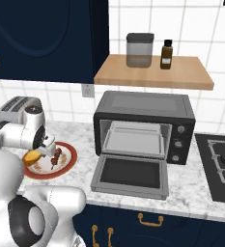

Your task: Pick up the kebab skewer and baguette bread, and place them inside the toaster oven. Close the toaster oven door and start by setting the timer.

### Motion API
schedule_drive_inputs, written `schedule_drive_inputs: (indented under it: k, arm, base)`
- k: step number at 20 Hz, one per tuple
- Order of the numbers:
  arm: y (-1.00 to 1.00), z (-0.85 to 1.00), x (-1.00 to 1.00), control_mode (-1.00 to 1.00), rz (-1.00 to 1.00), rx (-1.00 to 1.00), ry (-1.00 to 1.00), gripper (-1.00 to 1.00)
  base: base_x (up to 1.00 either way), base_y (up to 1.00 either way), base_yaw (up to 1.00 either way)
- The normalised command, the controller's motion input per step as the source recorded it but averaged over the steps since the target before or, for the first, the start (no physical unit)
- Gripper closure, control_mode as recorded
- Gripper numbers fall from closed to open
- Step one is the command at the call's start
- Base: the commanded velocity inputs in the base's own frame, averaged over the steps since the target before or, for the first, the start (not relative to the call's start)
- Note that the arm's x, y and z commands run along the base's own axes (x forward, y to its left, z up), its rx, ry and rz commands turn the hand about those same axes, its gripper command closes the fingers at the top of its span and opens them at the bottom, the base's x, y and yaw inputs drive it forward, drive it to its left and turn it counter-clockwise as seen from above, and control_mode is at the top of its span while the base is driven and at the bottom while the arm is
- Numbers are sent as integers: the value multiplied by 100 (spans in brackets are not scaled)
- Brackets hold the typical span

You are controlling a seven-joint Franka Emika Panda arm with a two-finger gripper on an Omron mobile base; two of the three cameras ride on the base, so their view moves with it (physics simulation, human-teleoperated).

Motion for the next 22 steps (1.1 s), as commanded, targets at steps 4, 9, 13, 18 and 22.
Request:
schedule_drive_inputs:
  k: [4, 9, 13, 18, 22]
  arm:
    - [-48, 38, -50, -100, -25, 7, 0, 100]
    - [-57, 31, -22, -100, -34, 6, 0, 100]
    - [-66, 55, -6, -100, -31, 11, 0, 100]
    - [-64, 49, -7, -100, -35, 12, 0, 100]
    - [-70, 41, -7, -100, -36, 12, 0, 100]
  base:
    - [0, 0, 0]
    - [0, 0, 0]
    - [0, 0, 0]
    - [0, 0, 0]
    - [0, 0, 0]
